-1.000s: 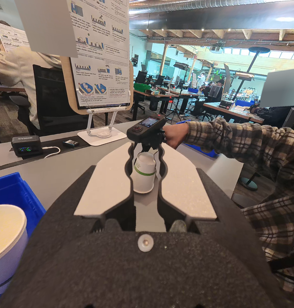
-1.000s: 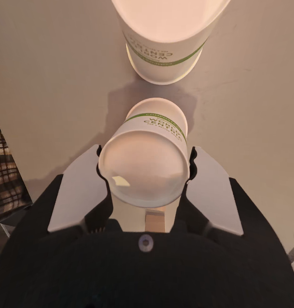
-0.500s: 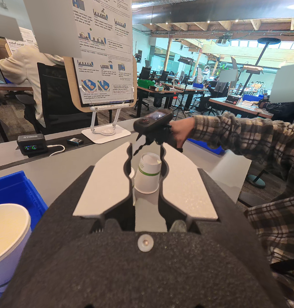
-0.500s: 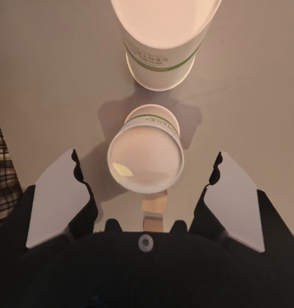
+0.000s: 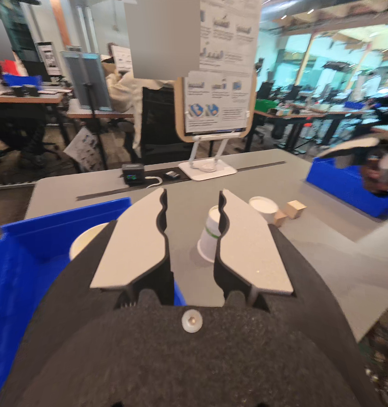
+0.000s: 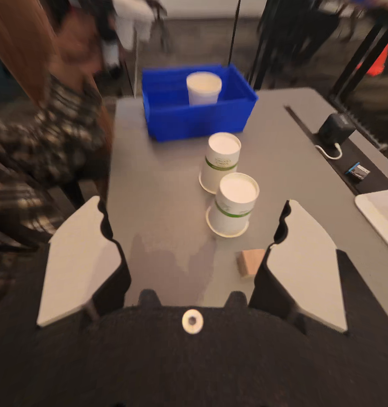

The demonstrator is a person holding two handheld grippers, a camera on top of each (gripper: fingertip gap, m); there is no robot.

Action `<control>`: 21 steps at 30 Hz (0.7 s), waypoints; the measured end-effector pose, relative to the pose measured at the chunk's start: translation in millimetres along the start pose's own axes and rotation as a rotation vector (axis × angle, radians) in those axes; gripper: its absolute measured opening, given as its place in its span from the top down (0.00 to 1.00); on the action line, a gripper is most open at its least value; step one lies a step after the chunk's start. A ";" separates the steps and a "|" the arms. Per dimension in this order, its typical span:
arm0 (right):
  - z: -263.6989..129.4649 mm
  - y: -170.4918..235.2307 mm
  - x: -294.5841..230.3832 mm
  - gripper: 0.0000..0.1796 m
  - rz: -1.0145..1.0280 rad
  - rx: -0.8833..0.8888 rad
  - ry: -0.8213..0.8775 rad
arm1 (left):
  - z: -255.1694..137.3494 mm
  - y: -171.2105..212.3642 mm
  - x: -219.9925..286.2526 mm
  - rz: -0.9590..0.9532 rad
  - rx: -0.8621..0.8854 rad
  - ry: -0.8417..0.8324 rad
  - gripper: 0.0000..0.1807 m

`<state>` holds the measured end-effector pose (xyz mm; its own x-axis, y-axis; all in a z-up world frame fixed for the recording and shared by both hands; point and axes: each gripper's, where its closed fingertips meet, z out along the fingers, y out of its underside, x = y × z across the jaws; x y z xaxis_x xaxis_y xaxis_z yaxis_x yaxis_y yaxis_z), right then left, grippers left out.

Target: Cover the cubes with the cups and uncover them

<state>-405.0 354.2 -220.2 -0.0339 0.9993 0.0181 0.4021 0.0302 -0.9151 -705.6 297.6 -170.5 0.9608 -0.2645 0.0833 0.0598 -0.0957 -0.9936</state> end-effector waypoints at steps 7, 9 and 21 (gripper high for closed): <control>-49.1 59.4 -55.4 0.26 0.211 0.266 -0.069 | 15.4 34.8 -32.8 0.249 -0.466 0.083 0.86; -54.0 71.5 -64.6 0.27 0.228 0.283 -0.077 | 20.4 54.8 -39.7 0.314 -0.694 0.168 0.89; -63.7 98.7 -87.5 0.31 0.257 0.347 -0.122 | 33.6 114.0 -83.2 0.445 -1.223 0.277 0.88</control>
<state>-304.1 271.2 -286.4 -0.0887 0.9625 -0.2562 0.0815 -0.2493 -0.9650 -769.7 340.9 -293.3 0.7397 -0.6692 -0.0714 -0.6634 -0.7071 -0.2447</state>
